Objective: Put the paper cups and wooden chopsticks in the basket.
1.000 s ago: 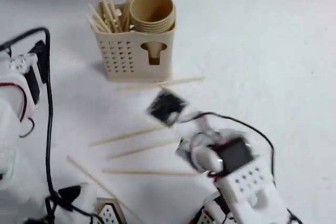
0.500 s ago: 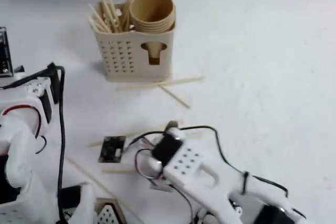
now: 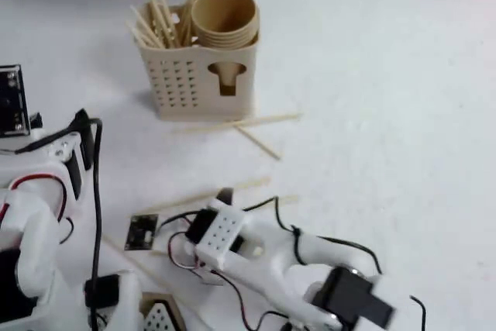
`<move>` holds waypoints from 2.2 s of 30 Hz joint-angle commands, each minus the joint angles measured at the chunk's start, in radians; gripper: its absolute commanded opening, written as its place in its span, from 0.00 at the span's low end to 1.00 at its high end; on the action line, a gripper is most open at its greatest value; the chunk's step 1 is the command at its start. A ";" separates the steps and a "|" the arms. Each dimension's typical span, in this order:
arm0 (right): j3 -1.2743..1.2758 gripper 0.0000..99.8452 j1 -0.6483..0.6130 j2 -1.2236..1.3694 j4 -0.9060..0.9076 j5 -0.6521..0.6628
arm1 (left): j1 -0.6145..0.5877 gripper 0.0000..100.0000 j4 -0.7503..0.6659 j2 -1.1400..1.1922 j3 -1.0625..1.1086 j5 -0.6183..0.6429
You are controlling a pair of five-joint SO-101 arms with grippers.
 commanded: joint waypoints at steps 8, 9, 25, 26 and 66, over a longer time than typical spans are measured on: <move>-0.127 0.45 0.114 0.150 -0.048 0.048 | -0.007 0.19 -0.023 -0.042 0.057 -0.011; -0.127 0.40 0.114 0.156 -0.048 0.071 | -0.007 0.19 -0.023 -0.042 0.060 -0.011; -0.126 0.02 0.116 0.153 -0.008 0.075 | -0.007 0.19 -0.015 -0.108 0.063 -0.012; -0.129 0.02 0.116 0.153 0.007 0.075 | -0.007 0.19 -0.015 -0.113 0.063 -0.012; -1.293 0.02 0.420 -0.200 0.139 -0.293 | -0.007 0.19 0.041 -0.119 0.063 -0.015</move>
